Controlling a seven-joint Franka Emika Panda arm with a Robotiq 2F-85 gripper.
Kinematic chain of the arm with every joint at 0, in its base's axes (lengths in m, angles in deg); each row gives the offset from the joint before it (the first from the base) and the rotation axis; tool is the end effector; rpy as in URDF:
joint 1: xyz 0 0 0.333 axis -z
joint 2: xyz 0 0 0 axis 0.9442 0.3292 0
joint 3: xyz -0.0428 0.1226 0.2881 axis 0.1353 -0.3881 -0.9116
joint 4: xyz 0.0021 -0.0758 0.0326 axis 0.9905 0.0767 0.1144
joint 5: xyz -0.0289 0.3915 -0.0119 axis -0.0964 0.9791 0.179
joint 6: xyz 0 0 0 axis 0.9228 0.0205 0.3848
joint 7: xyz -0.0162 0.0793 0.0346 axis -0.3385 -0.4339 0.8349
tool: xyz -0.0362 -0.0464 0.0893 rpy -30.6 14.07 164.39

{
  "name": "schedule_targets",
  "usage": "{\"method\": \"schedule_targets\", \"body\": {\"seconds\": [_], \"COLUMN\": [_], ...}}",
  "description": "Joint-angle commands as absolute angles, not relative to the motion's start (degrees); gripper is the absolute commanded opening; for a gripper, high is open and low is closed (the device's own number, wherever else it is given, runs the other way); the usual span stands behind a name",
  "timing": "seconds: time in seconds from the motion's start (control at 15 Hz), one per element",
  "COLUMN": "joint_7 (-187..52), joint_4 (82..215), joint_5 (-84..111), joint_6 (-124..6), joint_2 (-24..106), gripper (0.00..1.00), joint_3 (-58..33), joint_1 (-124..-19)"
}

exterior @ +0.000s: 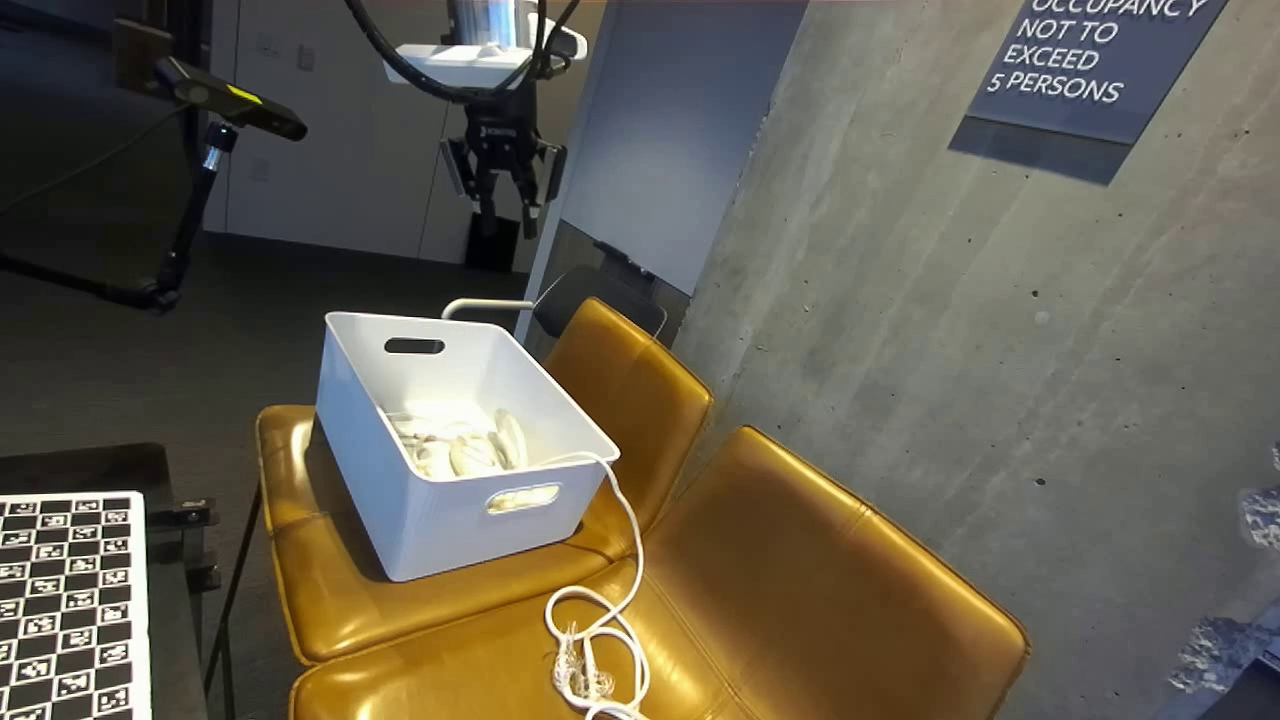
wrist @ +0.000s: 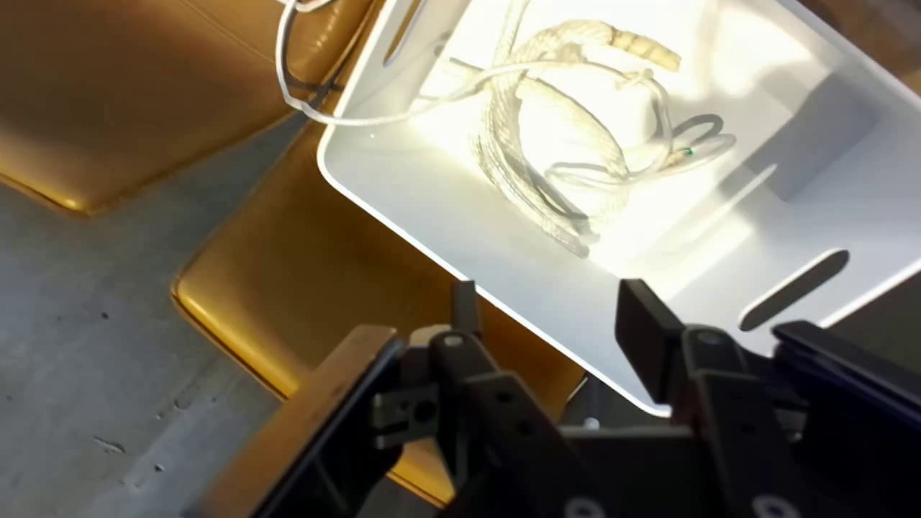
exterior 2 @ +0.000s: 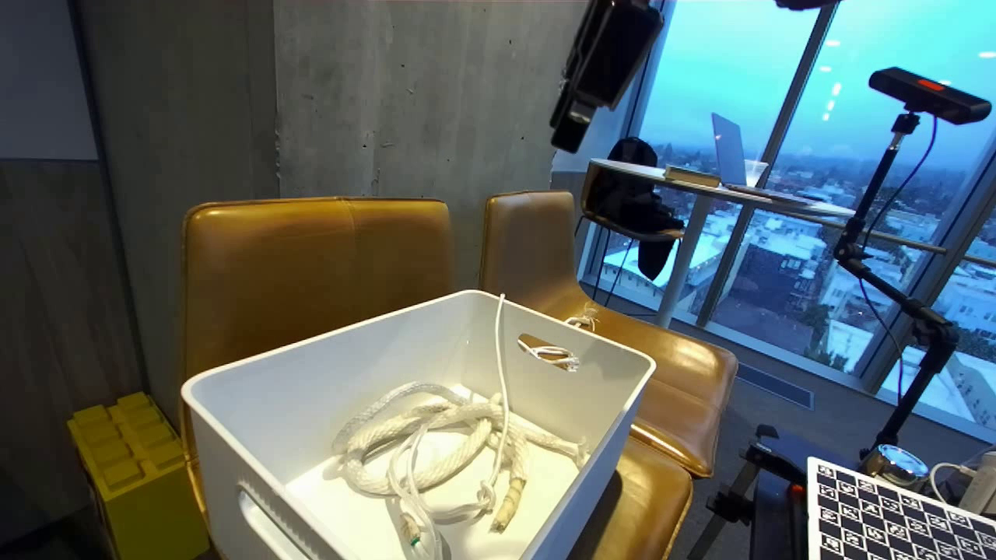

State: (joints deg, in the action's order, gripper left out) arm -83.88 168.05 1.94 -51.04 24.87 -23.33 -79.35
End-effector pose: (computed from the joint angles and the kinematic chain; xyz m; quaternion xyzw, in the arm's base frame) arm 0.5650 0.1507 0.4974 0.9405 0.2965 0.1291 0.1041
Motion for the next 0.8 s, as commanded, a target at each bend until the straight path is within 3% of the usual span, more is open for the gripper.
{"method": "schedule_targets", "body": {"seconds": [0.0, 0.13, 0.2, 0.73], "joint_7": [-85.2, -86.8, -87.9, -110.3], "joint_4": [176.0, 178.9, 180.0, 180.9], "joint_5": [3.4, 5.1, 6.2, 21.9], "joint_6": [-55.5, -57.5, -58.6, -64.0], "joint_2": [20.3, 19.8, 19.8, 25.3], "gripper": [0.85, 0.99, 1.00, 1.00], "joint_3": [-20.3, -17.8, -16.6, -9.9], "joint_1": [-75.7, -73.1, -71.9, -66.5]}}
